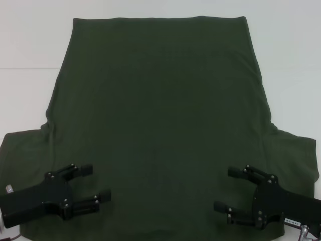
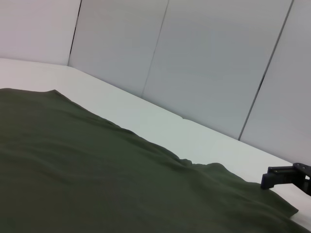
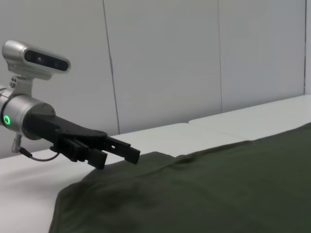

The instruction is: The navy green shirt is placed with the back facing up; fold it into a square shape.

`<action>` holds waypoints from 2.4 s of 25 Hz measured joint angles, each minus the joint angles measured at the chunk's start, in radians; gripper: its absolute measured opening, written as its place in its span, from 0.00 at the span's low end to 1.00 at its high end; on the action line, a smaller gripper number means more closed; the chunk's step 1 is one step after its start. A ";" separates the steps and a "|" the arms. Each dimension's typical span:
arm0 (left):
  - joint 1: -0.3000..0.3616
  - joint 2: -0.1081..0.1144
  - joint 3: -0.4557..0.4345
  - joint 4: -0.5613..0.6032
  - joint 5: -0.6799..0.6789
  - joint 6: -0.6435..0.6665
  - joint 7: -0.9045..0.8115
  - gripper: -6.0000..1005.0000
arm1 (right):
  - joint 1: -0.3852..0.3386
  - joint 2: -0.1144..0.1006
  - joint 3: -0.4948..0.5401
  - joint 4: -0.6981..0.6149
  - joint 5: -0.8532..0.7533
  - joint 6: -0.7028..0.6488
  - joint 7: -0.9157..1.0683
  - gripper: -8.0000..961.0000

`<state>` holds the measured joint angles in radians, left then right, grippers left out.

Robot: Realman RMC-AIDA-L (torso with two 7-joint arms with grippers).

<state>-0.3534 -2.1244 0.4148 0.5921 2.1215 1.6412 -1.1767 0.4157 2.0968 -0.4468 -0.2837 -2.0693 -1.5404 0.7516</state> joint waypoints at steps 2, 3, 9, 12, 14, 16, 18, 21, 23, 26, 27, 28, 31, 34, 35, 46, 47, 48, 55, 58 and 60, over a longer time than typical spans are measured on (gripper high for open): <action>0.000 0.000 -0.001 0.000 0.000 0.000 0.000 0.93 | 0.000 0.000 0.000 0.000 0.000 0.004 0.000 0.98; 0.000 0.000 -0.002 0.000 0.000 0.000 0.000 0.93 | 0.000 0.000 -0.001 0.000 0.000 0.006 0.000 0.98; 0.000 0.001 -0.004 0.000 0.002 0.000 -0.001 0.93 | 0.003 0.000 -0.002 0.000 0.000 0.008 0.000 0.98; 0.001 0.003 -0.004 0.000 -0.001 0.000 -0.015 0.93 | 0.003 0.000 -0.003 0.000 0.000 0.008 0.000 0.98; 0.000 0.008 -0.005 0.001 -0.004 0.000 -0.059 0.93 | 0.003 0.000 -0.003 0.000 0.000 0.006 0.000 0.98; -0.009 0.021 -0.010 0.004 -0.005 0.000 -0.181 0.93 | 0.004 0.000 -0.003 0.000 0.000 0.005 0.000 0.98; -0.024 0.045 -0.011 0.007 -0.002 -0.008 -0.312 0.93 | 0.005 0.000 -0.003 0.000 0.000 0.004 0.000 0.98; -0.044 0.106 -0.011 0.013 0.003 -0.025 -0.580 0.93 | 0.006 0.000 -0.003 0.000 0.000 -0.008 0.001 0.98; -0.046 0.119 -0.011 0.026 0.004 -0.025 -0.645 0.93 | 0.006 0.000 -0.002 0.000 0.000 -0.019 0.002 0.98; -0.049 0.145 -0.002 0.098 0.037 -0.029 -0.839 0.93 | 0.006 0.000 0.002 0.000 0.000 -0.024 0.003 0.98; -0.049 0.145 -0.002 0.098 0.037 -0.029 -0.839 0.93 | 0.006 0.000 0.002 0.000 0.000 -0.025 0.004 0.98; -0.050 0.152 0.001 0.129 0.058 -0.031 -0.904 0.93 | 0.007 0.000 0.001 0.000 0.000 -0.025 0.005 0.98; -0.060 0.186 0.000 0.218 0.159 -0.035 -1.121 0.93 | 0.008 0.000 0.000 0.000 0.000 -0.029 0.008 0.98; -0.064 0.200 0.001 0.279 0.238 -0.040 -1.223 0.93 | 0.009 0.000 -0.002 0.000 0.000 -0.032 0.010 0.98; -0.066 0.203 0.001 0.293 0.264 -0.040 -1.247 0.93 | 0.009 0.000 -0.002 0.000 0.000 -0.034 0.012 0.98; -0.072 0.219 -0.006 0.283 0.399 -0.060 -1.371 0.93 | 0.009 -0.002 0.005 -0.004 0.000 -0.049 0.019 0.98; -0.071 0.219 -0.006 0.278 0.404 -0.066 -1.374 0.93 | 0.007 -0.002 0.005 -0.004 0.000 -0.050 0.019 0.98; -0.071 0.219 -0.007 0.272 0.410 -0.072 -1.377 0.93 | 0.006 -0.002 0.005 -0.005 0.000 -0.050 0.019 0.98; -0.066 0.224 -0.027 0.216 0.418 -0.137 -1.381 0.93 | 0.000 -0.002 0.005 -0.004 0.000 -0.050 0.018 0.98; -0.066 0.227 -0.028 0.193 0.419 -0.157 -1.379 0.93 | -0.001 -0.002 0.005 -0.003 0.000 -0.050 0.018 0.98; -0.067 0.228 -0.029 0.180 0.419 -0.164 -1.377 0.93 | -0.001 -0.003 0.005 -0.003 0.000 -0.050 0.018 0.98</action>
<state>-0.4203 -1.8960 0.3854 0.7719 2.5403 1.4769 -2.5535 0.4151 2.0942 -0.4416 -0.2869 -2.0693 -1.5909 0.7701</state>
